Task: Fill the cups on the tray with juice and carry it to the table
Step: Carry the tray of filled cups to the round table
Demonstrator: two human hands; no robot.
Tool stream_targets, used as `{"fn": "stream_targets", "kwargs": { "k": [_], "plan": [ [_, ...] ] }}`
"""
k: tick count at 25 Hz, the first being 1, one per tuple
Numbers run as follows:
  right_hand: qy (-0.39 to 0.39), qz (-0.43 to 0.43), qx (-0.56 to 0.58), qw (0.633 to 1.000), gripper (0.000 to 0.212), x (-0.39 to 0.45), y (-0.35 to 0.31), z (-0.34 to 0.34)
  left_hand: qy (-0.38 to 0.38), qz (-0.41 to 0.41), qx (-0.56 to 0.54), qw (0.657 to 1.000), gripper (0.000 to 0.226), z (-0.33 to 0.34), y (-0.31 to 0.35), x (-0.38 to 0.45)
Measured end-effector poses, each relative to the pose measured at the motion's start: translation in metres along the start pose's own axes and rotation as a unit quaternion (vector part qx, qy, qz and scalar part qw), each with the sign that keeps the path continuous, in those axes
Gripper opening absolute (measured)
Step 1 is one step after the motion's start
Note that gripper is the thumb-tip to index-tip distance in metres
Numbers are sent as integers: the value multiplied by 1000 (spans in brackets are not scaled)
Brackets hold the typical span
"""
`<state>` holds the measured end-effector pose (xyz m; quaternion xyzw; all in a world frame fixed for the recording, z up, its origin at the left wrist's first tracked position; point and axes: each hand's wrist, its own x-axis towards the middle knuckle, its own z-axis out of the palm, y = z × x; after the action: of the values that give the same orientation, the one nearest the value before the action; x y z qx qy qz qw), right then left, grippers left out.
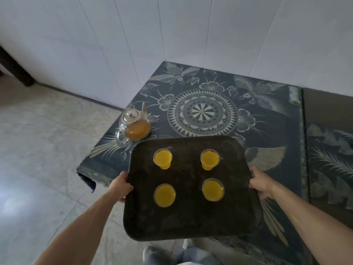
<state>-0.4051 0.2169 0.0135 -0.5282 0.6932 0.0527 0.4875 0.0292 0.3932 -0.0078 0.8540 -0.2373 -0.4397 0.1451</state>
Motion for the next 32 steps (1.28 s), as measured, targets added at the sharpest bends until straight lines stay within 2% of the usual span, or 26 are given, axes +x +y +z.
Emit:
{"fn": "stream_targets", "kwargs": {
  "k": [6, 12, 17, 32],
  "plan": [
    [-7, -27, -43, 999, 53, -3, -30, 28, 26, -32, -61, 997, 41, -20, -50, -25],
    [-26, -67, -105, 992, 52, -21, -69, 73, 55, -63, -108, 991, 32, -47, -114, -56],
    [-51, -106, -166, 979, 41, -56, -105, 115, 84, -78, -148, 982, 32, -72, -175, -87],
    [-75, -222, -270, 934, 34, -149, -189, 286, 169, -133, -241, 946, 29, -143, -364, -191]
  ]
}}
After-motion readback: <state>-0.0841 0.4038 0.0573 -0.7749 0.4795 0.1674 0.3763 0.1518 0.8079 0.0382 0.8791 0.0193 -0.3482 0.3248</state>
